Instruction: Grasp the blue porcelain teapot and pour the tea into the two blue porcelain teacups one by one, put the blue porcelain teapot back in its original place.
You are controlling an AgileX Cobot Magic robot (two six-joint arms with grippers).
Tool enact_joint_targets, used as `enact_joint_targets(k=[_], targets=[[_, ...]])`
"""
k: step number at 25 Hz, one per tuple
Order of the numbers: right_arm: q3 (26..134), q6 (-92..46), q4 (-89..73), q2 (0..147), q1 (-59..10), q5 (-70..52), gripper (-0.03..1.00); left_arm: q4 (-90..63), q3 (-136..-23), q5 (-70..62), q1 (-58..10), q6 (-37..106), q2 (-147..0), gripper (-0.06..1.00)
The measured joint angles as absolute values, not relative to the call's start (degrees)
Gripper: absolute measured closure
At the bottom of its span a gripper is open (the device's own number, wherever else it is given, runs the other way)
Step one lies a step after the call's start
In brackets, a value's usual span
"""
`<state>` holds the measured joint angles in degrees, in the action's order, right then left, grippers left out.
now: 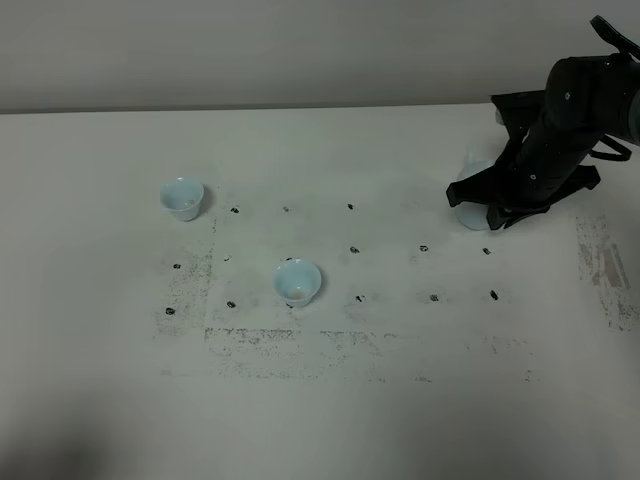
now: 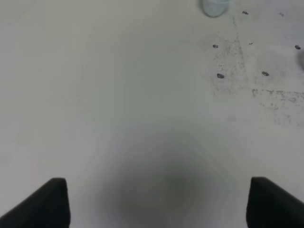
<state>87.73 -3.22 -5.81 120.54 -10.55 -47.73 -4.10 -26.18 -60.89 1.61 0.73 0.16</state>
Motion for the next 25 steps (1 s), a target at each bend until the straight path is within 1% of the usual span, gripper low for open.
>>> enact_joint_targets(k=[7, 10, 12, 18, 25], targets=[[87.00, -6.77, -5.94, 118.73, -10.14, -43.36, 0.93, -4.10, -26.18, -60.89, 1.61, 0.73, 0.16, 0.22], [82.92, -8.95, -8.50, 117.56, -9.27, -39.74, 0.93, -4.10, -26.18, -60.89, 1.61, 0.73, 0.16, 0.22], [78.62, -11.21, -11.85, 116.45, -8.50, -35.25, 0.93, -4.10, -26.18, -60.89, 1.61, 0.73, 0.16, 0.22], [68.04, -24.33, -25.59, 113.77, -6.45, -23.28, 0.93, -4.10, -26.18, -60.89, 1.61, 0.73, 0.16, 0.22], [65.83, -37.95, -37.95, 113.66, -6.28, -18.52, 0.93, -4.10, -26.18, -60.89, 1.61, 0.73, 0.16, 0.22]])
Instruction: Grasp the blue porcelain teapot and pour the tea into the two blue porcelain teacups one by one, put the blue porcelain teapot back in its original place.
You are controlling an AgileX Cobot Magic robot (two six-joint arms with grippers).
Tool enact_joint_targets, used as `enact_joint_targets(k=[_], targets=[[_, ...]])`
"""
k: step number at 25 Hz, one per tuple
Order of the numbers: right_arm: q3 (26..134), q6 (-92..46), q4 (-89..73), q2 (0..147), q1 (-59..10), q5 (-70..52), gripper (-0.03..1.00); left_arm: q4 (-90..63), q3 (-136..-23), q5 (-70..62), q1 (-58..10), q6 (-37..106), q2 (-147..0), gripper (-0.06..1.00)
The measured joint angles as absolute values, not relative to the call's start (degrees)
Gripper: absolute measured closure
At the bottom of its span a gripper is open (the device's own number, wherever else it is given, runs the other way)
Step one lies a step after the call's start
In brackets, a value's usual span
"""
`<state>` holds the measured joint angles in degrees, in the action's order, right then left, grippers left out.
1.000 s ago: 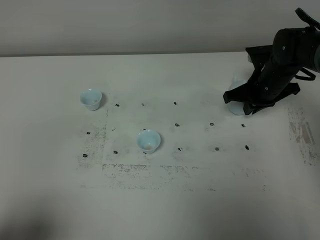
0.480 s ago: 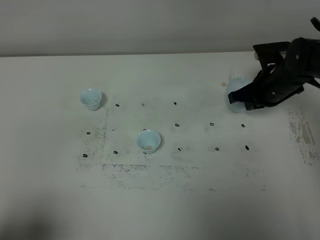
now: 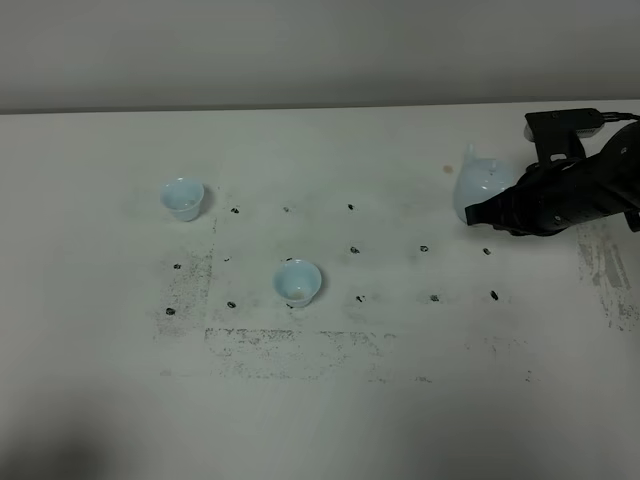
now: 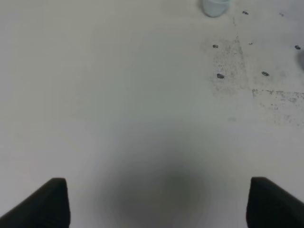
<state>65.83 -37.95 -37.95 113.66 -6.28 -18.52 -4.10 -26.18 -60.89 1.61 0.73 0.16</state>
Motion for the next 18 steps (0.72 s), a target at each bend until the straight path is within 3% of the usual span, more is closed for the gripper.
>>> enact_joint_targets(k=[18], targets=[[65.59, -60.57, -56.81, 113.59, -6.28, -15.36, 0.93, -4.10, -26.18, -60.89, 1.61, 0.73, 0.16, 0.22]])
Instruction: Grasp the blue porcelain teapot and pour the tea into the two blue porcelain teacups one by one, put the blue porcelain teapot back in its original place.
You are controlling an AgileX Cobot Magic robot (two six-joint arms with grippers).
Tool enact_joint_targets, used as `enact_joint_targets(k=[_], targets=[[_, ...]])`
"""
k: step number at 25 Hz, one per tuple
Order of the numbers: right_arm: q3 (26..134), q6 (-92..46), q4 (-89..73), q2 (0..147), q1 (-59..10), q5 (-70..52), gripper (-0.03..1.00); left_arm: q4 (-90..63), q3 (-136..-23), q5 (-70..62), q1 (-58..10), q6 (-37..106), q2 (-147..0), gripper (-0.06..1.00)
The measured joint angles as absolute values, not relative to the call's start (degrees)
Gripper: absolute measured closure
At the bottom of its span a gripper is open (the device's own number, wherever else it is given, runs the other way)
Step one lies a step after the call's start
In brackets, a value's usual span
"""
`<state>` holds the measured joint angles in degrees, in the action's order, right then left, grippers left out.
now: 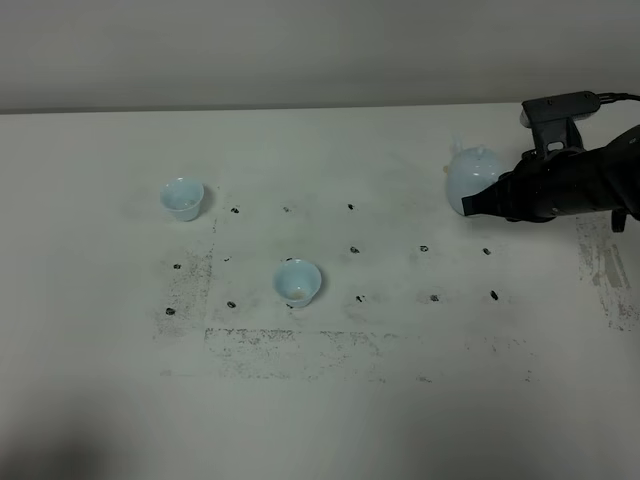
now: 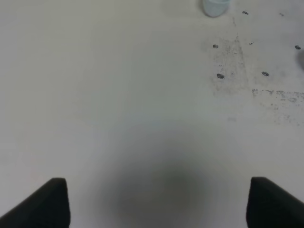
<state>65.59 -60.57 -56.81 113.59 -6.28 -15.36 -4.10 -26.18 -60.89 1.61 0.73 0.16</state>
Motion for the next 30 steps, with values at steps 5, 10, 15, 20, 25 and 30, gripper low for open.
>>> enact_joint_targets(k=[5, 10, 15, 20, 25, 30], targets=[[65.20, -68.12, -63.82, 112.21, -6.24, -15.30, 0.93, -4.10, -26.18, -60.89, 1.61, 0.73, 0.16, 0.22], [63.97, -74.32, -70.03, 110.80, -6.22, -13.78, 0.93, -4.10, -26.18, -60.89, 1.61, 0.73, 0.16, 0.22], [62.89, -84.66, -80.48, 110.75, -6.04, -13.87, 0.93, -4.10, -26.18, -60.89, 1.61, 0.73, 0.16, 0.22], [62.59, -97.87, -92.36, 109.00, -6.04, -17.20, 0.93, -4.10, -26.18, -60.89, 1.61, 0.73, 0.16, 0.22], [62.59, -105.40, -98.03, 105.75, -6.04, -22.01, 0.93, -4.10, -26.18, -60.89, 1.61, 0.73, 0.16, 0.22], [62.55, -106.10, -97.08, 105.43, -6.04, -30.62, 0.93, -4.10, -26.18, -60.89, 1.61, 0.73, 0.16, 0.22]])
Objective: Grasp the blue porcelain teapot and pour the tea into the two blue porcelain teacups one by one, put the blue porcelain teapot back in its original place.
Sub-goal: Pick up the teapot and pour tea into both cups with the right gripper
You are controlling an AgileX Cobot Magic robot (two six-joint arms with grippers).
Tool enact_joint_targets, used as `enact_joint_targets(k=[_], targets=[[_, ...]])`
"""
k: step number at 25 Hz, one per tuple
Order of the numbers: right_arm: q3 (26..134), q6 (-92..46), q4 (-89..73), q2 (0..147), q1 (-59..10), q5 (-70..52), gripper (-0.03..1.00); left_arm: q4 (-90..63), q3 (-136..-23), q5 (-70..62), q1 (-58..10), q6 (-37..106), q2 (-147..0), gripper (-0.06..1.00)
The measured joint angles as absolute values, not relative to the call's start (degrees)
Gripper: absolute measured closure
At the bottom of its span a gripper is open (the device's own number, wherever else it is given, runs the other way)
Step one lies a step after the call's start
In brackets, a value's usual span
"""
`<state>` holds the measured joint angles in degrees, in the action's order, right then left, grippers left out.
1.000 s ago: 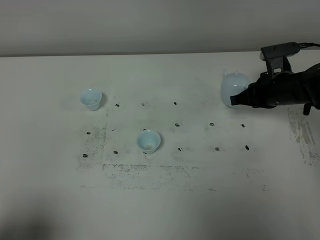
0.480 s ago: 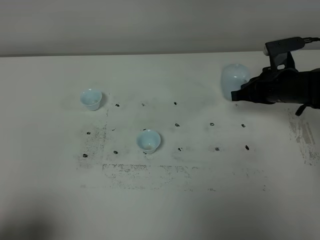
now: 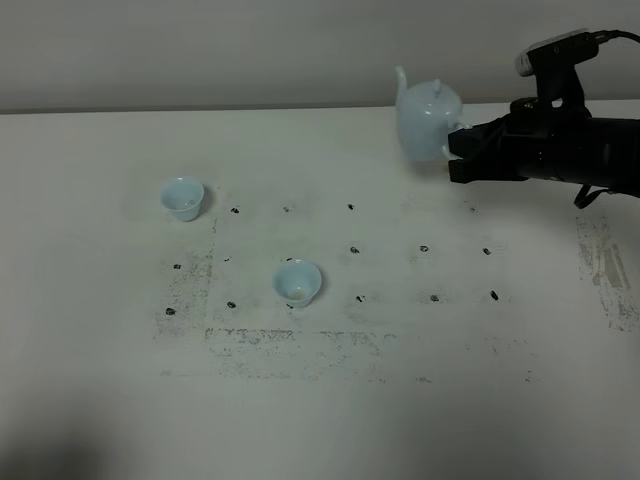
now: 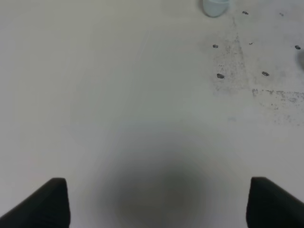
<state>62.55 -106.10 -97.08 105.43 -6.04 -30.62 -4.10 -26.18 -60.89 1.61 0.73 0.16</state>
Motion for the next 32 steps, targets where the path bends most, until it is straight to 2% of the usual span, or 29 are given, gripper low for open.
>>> enact_joint_targets(k=[10, 16, 32], targets=[[62.55, -112.89, -92.86, 105.43, -6.04, -41.87, 0.93, -4.10, -26.18, -60.89, 1.61, 0.73, 0.16, 0.22], [63.04, -116.24, -92.11, 105.43, -7.71, -40.90, 0.93, -4.10, -26.18, -60.89, 1.61, 0.73, 0.16, 0.22], [80.87, -111.96, -86.52, 116.96, -19.17, -39.30, 0.93, -4.10, -26.18, -60.89, 1.61, 0.73, 0.16, 0.22]])
